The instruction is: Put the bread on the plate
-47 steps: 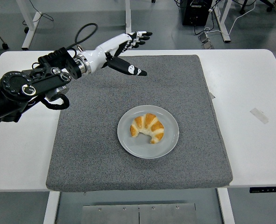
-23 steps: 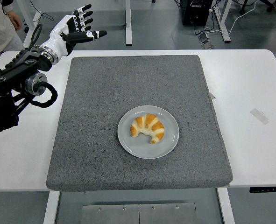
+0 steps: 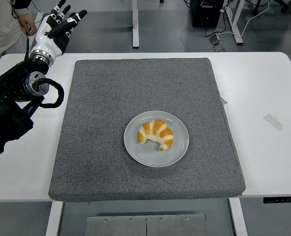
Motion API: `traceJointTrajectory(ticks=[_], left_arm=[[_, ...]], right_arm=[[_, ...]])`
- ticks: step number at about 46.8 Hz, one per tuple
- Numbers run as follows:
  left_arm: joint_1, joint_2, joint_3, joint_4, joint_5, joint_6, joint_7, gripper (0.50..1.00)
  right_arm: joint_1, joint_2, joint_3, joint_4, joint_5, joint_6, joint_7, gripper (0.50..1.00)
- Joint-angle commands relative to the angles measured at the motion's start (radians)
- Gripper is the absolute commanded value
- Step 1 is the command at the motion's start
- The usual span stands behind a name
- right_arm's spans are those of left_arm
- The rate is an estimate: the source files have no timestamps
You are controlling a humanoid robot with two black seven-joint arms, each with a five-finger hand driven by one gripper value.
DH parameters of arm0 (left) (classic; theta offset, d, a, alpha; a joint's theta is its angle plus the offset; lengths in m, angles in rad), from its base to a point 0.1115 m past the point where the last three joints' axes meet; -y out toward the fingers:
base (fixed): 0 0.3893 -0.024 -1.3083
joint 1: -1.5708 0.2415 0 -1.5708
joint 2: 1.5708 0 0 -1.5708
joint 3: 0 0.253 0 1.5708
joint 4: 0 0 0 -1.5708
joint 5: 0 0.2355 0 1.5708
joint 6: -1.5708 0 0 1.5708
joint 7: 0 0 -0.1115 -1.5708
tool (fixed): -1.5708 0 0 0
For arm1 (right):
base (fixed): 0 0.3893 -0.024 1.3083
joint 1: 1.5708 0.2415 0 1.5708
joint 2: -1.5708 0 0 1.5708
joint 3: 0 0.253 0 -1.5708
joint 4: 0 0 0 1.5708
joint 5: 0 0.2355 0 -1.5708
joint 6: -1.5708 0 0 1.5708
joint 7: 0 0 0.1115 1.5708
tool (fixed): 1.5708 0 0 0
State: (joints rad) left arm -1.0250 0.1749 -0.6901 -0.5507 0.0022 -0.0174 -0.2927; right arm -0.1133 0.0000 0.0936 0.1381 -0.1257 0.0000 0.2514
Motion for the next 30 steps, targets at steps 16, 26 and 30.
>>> traceJointTrajectory(ticks=[16,26,30], left_arm=[[0.014,-0.058,-0.060,0.083,-0.128,-0.001,0.014,0.996],[0.023,-0.086,-0.062,0.098,-0.130,0.001,0.010,0.996],[0.023,-0.091,-0.062,0.098,-0.128,0.001,0.010,0.996]], right_arm=[[-0.003,0.000,0.000,0.000,0.000,0.002,0.000,1.000],[-0.003,0.000,0.000,0.000,0.000,0.000,0.000,1.000],[-0.005,0.000,0.001,0.000,0.000,0.000,0.000,1.000]])
